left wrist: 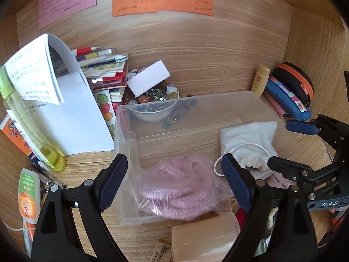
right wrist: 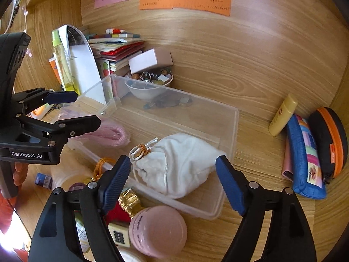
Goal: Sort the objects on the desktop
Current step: 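Release the rope bag and pouch into the clear box with both tools, then grasp the blue card box with the left tool while the right grasps the pink round case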
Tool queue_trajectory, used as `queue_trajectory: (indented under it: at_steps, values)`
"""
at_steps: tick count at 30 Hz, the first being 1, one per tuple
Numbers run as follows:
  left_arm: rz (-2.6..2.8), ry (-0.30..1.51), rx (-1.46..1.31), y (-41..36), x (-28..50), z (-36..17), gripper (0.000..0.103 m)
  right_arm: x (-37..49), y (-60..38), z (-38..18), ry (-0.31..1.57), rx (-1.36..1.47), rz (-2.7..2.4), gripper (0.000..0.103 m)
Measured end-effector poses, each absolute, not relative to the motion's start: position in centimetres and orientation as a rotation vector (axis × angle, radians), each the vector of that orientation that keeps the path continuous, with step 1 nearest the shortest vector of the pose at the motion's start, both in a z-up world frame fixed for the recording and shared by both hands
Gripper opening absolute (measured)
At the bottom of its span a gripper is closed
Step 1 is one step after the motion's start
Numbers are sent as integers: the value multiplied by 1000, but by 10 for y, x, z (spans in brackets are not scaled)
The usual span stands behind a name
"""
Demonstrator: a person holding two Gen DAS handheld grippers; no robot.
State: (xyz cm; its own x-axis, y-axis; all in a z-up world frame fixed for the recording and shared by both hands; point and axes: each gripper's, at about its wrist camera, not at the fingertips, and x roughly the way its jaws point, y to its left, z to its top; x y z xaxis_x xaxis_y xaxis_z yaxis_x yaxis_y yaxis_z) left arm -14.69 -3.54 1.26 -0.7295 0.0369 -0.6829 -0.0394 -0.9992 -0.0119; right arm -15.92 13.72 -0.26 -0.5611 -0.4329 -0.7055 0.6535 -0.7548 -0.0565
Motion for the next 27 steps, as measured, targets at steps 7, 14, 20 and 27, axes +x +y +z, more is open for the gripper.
queue_trajectory:
  at_steps: [7, 14, 20, 27]
  values:
    - [2929, -6, -1057, -39, -121, 33, 92, -139, 148, 9, 409, 852, -2323, 81]
    - [2980, -18, -987, -49, -89, 50, 95, -121, 167, 15, 396, 819, -2358, 82]
    - [2985, -47, -1029, -62, -69, 45, 95, -111, 182, 6, 390, 855, -2361, 83]
    - [2985, -27, -1162, -69, -46, 16, 95, -105, 188, -13, 365, 926, -2345, 83]
